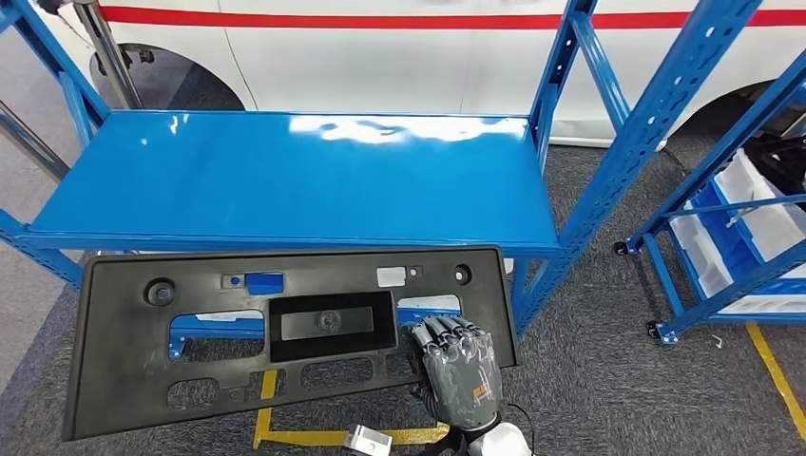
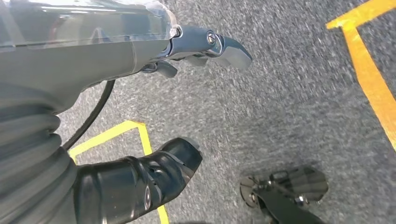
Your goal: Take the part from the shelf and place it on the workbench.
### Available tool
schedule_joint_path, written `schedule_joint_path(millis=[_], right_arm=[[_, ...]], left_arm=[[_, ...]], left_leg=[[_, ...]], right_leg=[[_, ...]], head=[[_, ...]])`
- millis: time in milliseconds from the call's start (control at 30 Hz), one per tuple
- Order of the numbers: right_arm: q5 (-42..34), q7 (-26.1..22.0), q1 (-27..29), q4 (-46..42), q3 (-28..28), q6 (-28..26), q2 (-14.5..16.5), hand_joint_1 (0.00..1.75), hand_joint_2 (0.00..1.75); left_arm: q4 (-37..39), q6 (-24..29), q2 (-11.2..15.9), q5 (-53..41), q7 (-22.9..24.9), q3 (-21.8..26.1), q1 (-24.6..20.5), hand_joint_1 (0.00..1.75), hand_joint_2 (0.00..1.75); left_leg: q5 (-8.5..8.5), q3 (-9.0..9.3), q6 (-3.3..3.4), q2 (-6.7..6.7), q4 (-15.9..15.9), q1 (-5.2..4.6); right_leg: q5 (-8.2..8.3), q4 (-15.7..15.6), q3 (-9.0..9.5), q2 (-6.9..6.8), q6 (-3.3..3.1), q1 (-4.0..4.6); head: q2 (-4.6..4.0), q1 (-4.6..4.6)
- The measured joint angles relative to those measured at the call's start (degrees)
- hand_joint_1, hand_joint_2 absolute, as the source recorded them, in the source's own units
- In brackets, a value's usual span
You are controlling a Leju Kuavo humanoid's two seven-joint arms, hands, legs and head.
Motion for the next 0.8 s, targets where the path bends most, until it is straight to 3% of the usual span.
schedule_joint_path(millis=[67, 100, 167, 200, 233, 267, 333, 400, 433, 533, 567, 633, 700, 733, 767, 800], right_arm=[[0.0, 0.0, -0.1, 0.0, 0.1, 0.0, 0.1, 1.75, 1.75], [-0.1, 0.0, -0.1, 0.0, 0.2, 0.0, 0.1, 1.75, 1.75], [-0.2, 0.0, -0.1, 0.2, 0.2, 0.0, 0.1, 1.75, 1.75], [-0.3, 0.0, -0.1, 0.2, 0.2, 0.0, 0.1, 1.75, 1.75], [-0.4, -0.1, -0.1, 0.3, 0.2, 0.0, 0.1, 1.75, 1.75], [-0.5, -0.1, -0.1, 0.3, 0.2, 0.0, 0.1, 1.75, 1.75], [-0.7, -0.1, -0.1, 0.3, 0.2, 0.0, 0.2, 1.75, 1.75], [-0.8, -0.1, -0.1, 0.3, 0.2, 0.0, 0.2, 1.75, 1.75], [-0.8, -0.1, -0.2, 0.3, 0.2, 0.0, 0.3, 1.75, 1.75], [-0.9, -0.5, -0.1, 0.2, 0.1, 0.0, 0.3, 1.75, 1.75], [-0.9, -0.7, 0.0, 0.0, 0.0, 0.0, 0.3, 1.75, 1.75], [-0.9, -1.3, 0.4, -0.6, -0.4, 0.0, 0.3, 1.75, 1.75], [-1.0, -1.7, 0.8, -1.2, -0.8, 0.0, 0.3, 1.75, 1.75], [-1.1, -1.8, 1.2, -1.5, -1.1, 0.0, 0.3, 1.75, 1.75], [-1.3, -1.9, 1.6, -1.9, -1.5, 0.0, 0.3, 1.75, 1.75], [-1.5, -2.0, 2.0, -2.2, -1.8, 0.0, 0.3, 1.75, 1.75]], left_arm=[[0.0, 0.1, 0.0, 0.1, 0.0, 0.0, 0.0, 0.00, 1.75], [0.0, 0.1, 0.0, 0.1, 0.1, 0.0, 0.1, 0.00, 1.75], [0.0, 0.1, 0.0, 0.1, 0.1, 0.0, 0.1, 0.00, 1.75], [0.0, 0.1, 0.0, 0.1, 0.1, 0.0, 0.1, 0.00, 1.75], [0.0, 0.1, 0.0, 0.1, 0.1, 0.0, 0.1, 0.00, 1.75], [0.0, 0.1, 0.0, 0.1, 0.1, 0.0, 0.1, 0.00, 1.75], [0.0, 0.1, 0.0, 0.1, 0.1, 0.0, 0.1, 0.00, 1.75], [0.0, 0.1, 0.0, 0.1, 0.1, 0.0, 0.0, 0.00, 1.75], [0.0, 0.1, 0.0, 0.1, 0.1, 0.0, -0.1, 0.00, 1.75], [0.0, 0.1, 0.0, 0.1, 0.0, 0.1, 0.0, 0.00, 1.75], [0.0, 0.1, 0.0, 0.1, 0.0, 0.1, 0.0, 0.00, 1.75], [0.0, 0.1, 0.0, 0.1, 0.0, 0.1, -0.1, 0.00, 1.75], [0.0, 0.1, 0.0, 0.1, 0.0, 0.1, -0.1, 0.00, 1.75], [0.0, 0.1, 0.0, 0.1, 0.0, 0.1, 0.0, 0.00, 1.75], [0.0, 0.1, 0.0, 0.1, 0.0, 0.2, 0.0, 0.00, 1.75], [0.0, 0.1, 0.0, 0.1, 0.0, 0.2, 0.0, 0.00, 1.75]], left_leg=[[-1.40, -0.71, -0.68, -0.13, 1.1, 0.08], [-3.34, -1.44, -0.97, -0.21, 3.0, 0.14], [-8.28, -3.39, -1.52, -0.27, 9.4, 0.45], [-9.81, -4.11, -1.76, -0.26, 12.6, 0.58], [-10.14, -4.18, -1.98, -0.25, 14.5, 0.69], [-9.27, -3.33, -2.14, -0.24, 14.4, 0.78], [-6.28, 1.04, -2.28, -0.24, 8.7, 0.95], [-5.48, 5.50, -1.96, -0.37, 1.7, 0.81], [-5.73, 6.46, -1.68, -0.46, -0.2, 0.68], [-5.18, 5.98, -0.49, -0.40, -0.9, 0.58], [-4.70, 5.68, -0.01, -0.28, -1.0, 0.67], [-3.56, 4.72, 0.88, -0.01, -1.2, 0.80], [-2.56, 3.38, 1.23, 0.05, -1.1, 0.65], [-2.10, 2.67, 1.24, 0.09, -0.9, 0.57], [-1.70, 1.95, 1.18, 0.12, -0.8, 0.52], [-1.35, 1.27, 1.09, 0.13, -0.5, 0.49]], right_leg=[[0.98, -0.6, -0.57, -0.20, -0.68, -0.33], [1.55, -0.9, -1.03, -0.31, -1.01, -0.53], [2.42, -0.9, -2.17, -0.44, -1.34, -0.52], [2.84, -0.7, -2.81, -0.49, -1.31, -0.50], [3.22, -0.6, -3.48, -0.52, -1.25, -0.51], [3.56, -0.3, -4.15, -0.54, -1.14, -0.57], [4.05, 0.5, -5.44, -0.51, -0.78, -0.72], [4.48, 1.2, -6.35, -0.48, -0.21, -0.69], [4.74, 1.4, -6.58, -0.48, 0.15, -0.64], [5.43, 1.6, -6.81, -0.39, 1.26, -0.62], [4.71, 2.1, -7.12, -0.28, 1.56, -0.69], [0.41, 6.3, -8.65, -0.09, 1.91, -0.85], [-4.54, 13.1, -10.50, -0.06, 2.13, -0.91], [-5.49, 15.6, -10.79, -0.06, 2.20, -0.97], [-5.21, 16.5, -10.29, -0.06, 2.21, -1.01], [-3.93, 15.3, -8.82, -0.06, 2.12, -1.03]], head=[[0.00, -0.08], [0.00, -0.16], [0.00, -0.30], [0.00, -0.30], [0.00, -0.29], [0.00, -0.30], [0.00, -0.31], [0.00, -0.30], [0.00, -0.28], [0.00, -0.23], [0.00, -0.23], [0.00, -0.20], [0.00, -0.18], [0.00, -0.17], [0.00, -0.18], [0.00, -0.17]])
